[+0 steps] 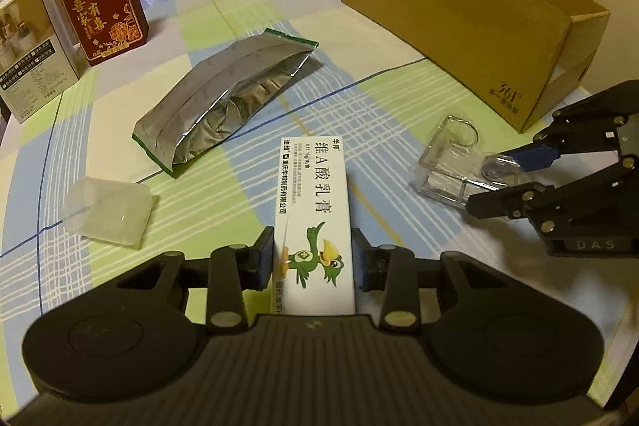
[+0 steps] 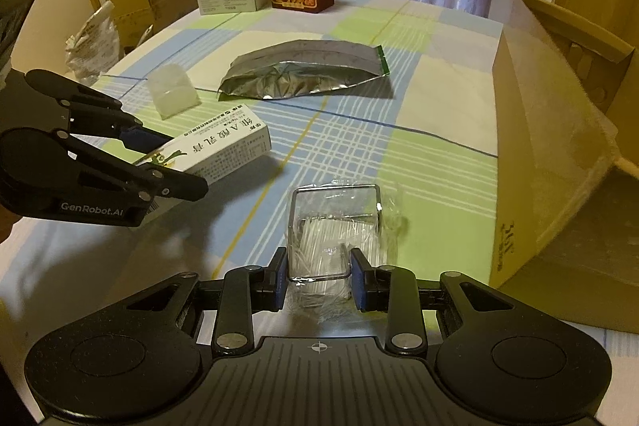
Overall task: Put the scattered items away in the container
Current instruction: 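Carry the clear rack and ointment box over the cardboard box, then open the left gripper to drop the ointment box while the right drops the clear rack into the box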
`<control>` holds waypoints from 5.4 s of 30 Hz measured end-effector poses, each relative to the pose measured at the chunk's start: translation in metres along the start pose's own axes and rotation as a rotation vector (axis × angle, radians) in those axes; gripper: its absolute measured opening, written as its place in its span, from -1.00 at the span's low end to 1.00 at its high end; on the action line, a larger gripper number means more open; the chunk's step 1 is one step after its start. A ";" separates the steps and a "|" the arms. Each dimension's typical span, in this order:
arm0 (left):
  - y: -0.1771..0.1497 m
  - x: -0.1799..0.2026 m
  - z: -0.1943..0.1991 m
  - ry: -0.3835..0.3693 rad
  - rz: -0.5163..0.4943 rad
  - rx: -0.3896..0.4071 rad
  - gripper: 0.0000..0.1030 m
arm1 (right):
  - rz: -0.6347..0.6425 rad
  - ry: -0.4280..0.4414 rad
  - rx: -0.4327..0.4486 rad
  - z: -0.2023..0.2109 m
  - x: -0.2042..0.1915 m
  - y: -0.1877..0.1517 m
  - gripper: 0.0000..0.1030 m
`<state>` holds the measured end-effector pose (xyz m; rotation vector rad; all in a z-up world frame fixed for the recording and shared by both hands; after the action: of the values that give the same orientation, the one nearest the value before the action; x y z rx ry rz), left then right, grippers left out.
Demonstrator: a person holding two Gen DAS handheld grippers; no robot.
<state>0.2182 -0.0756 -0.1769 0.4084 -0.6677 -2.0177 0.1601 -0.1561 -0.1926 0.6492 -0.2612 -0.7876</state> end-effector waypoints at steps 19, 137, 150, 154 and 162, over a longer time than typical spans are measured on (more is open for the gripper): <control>0.016 0.034 0.069 0.018 0.028 0.078 -0.36 | 0.016 -0.044 0.125 0.092 0.003 0.014 -0.34; 0.203 0.171 0.012 -0.102 -0.080 0.192 -0.16 | -0.158 -0.257 0.217 0.143 0.221 0.034 -0.34; 0.200 0.162 0.017 -0.100 -0.065 0.194 -0.16 | -0.144 -0.258 0.224 0.143 0.216 0.045 -0.34; 0.199 0.159 0.018 -0.098 -0.060 0.192 -0.16 | -0.141 -0.262 0.230 0.142 0.218 0.049 -0.34; 0.197 0.154 0.017 -0.094 -0.055 0.187 -0.16 | -0.135 -0.265 0.247 0.139 0.219 0.053 -0.33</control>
<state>0.2654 -0.2846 -0.0469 0.4482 -0.9172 -2.0429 0.2784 -0.3490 -0.0547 0.8005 -0.5679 -0.9812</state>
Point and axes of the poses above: each gripper's, at about its wrist camera, not at the fingertips, and z roughly against the way its jaws point, x to its right, y to its top, the point moved 10 cm from there along -z, roughly the way its jaws point, and after that the axes turned 3 degrees about z, right-handed, at the moved point
